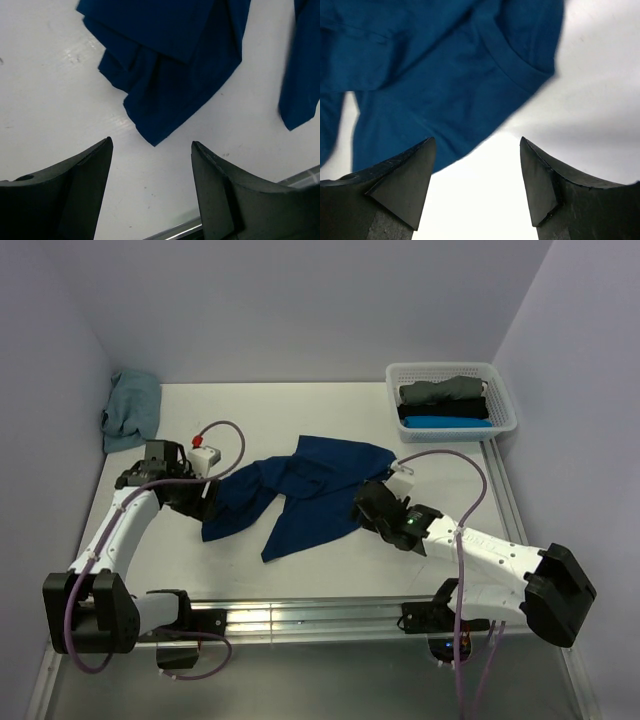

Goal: Roll the t-shirts
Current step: Flatten the tshirt

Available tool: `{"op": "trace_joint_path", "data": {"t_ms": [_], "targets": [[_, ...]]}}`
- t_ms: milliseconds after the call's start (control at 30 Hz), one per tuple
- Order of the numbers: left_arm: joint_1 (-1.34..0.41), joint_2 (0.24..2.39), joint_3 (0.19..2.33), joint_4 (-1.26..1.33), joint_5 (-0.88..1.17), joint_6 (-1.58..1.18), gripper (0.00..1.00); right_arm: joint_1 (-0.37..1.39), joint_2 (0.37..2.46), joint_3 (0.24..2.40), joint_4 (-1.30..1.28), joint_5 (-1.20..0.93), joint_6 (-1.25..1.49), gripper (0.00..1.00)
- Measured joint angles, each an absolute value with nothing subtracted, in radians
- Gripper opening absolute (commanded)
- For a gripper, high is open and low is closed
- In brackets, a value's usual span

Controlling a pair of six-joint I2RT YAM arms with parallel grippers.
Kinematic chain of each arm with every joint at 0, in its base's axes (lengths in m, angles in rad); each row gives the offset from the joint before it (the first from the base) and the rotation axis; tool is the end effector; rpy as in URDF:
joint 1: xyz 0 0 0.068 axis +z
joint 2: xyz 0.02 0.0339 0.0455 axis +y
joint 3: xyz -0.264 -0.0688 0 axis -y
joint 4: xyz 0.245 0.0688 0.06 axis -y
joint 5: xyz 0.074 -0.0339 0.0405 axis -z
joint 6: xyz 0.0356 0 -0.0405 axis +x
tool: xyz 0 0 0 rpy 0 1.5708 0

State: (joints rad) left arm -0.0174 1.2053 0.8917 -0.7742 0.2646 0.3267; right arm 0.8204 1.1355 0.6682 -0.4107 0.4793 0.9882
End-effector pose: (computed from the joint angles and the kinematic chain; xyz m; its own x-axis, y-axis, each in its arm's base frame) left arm 0.2273 -0.0133 0.2456 -0.7943 0.3236 -0.5142 0.4151 0.9071 -0.0703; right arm 0.1633 0.1511 0.2148 -0.6629 0.3755 -0.6477 0.1916 0.9214 0.3381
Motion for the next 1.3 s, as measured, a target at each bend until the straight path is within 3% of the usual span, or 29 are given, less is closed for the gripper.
{"op": "trace_joint_path", "data": {"t_ms": [233,533,900,1000,1200,1300], "targets": [[-0.038,1.207,0.809,-0.781,0.236,0.380,0.70,0.821,1.149,0.607,-0.403,0.452,1.072,0.72],[-0.038,1.250,0.785,-0.768,0.231,0.407,0.73,0.842,1.316,0.602,-0.290,0.393,1.120,0.69],[-0.042,1.374,0.773,-0.736,0.250,0.417,0.68,0.867,1.463,0.662,-0.186,0.373,1.151,0.63],[-0.050,1.396,0.770,-0.714,0.250,0.418,0.63,0.867,1.464,0.662,-0.186,0.373,1.163,0.61],[-0.058,1.447,0.761,-0.679,0.240,0.415,0.41,0.868,1.475,0.665,-0.186,0.381,1.173,0.50],[-0.058,1.453,0.761,-0.668,0.234,0.413,0.19,0.868,1.493,0.678,-0.188,0.386,1.174,0.38]]}}
